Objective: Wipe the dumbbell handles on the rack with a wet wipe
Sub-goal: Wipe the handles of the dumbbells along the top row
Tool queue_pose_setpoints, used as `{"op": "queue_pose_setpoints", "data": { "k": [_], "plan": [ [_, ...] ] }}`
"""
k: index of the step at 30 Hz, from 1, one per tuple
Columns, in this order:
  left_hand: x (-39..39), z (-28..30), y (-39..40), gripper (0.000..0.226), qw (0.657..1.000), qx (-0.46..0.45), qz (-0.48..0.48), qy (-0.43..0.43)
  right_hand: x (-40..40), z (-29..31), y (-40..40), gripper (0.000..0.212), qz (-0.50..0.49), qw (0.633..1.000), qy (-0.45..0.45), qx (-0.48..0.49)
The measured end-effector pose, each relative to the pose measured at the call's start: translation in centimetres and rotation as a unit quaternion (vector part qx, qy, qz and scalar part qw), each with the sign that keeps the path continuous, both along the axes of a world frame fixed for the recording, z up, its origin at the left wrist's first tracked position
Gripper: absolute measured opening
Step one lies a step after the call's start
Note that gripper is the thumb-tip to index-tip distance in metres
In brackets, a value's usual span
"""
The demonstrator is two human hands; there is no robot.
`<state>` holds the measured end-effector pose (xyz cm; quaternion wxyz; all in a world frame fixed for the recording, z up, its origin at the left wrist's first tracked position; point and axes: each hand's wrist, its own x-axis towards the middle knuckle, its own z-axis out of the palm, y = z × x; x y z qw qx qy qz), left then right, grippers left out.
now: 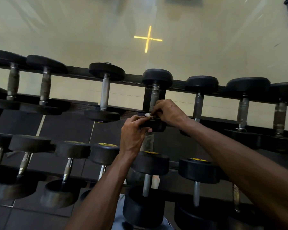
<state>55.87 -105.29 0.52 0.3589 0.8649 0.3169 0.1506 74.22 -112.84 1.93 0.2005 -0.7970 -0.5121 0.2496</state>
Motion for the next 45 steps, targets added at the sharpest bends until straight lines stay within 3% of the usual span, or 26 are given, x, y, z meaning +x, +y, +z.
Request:
{"op": "queue_pose_setpoints", "data": {
  "k": [6,12,17,25,32,40,45],
  "plan": [
    [0.0,-0.3,-0.1,0.049,1.000,0.006,0.002,0.004,-1.9,0.1,1.0,0.013,0.063,0.997,-0.046,0.013],
    [-0.1,-0.2,-0.1,0.046,1.000,-0.006,0.005,-0.009,-0.3,-1.2,-1.6,0.022,-0.042,0.999,0.011,0.020],
    [-0.1,-0.4,-0.3,0.044,1.000,-0.012,0.016,-0.012,0.0,-1.6,-1.3,0.019,-0.054,0.998,0.024,0.019],
    [-0.1,-0.4,-0.2,0.047,1.000,-0.009,0.004,-0.005,0.3,0.1,-0.3,0.013,0.111,0.993,-0.030,0.008],
    [-0.1,-0.7,-0.2,0.046,1.000,-0.014,0.010,-0.004,0.9,-0.6,-1.2,0.013,0.015,1.000,-0.007,-0.008],
    [-0.2,-0.8,-0.7,0.048,1.000,-0.005,0.013,-0.006,0.1,-0.4,-0.1,0.013,0.067,0.998,-0.010,0.013],
    [0.0,-0.5,-0.6,0.050,1.000,-0.002,0.000,0.004,-0.6,0.2,2.2,0.017,0.118,0.990,-0.076,0.004]
  ]
}}
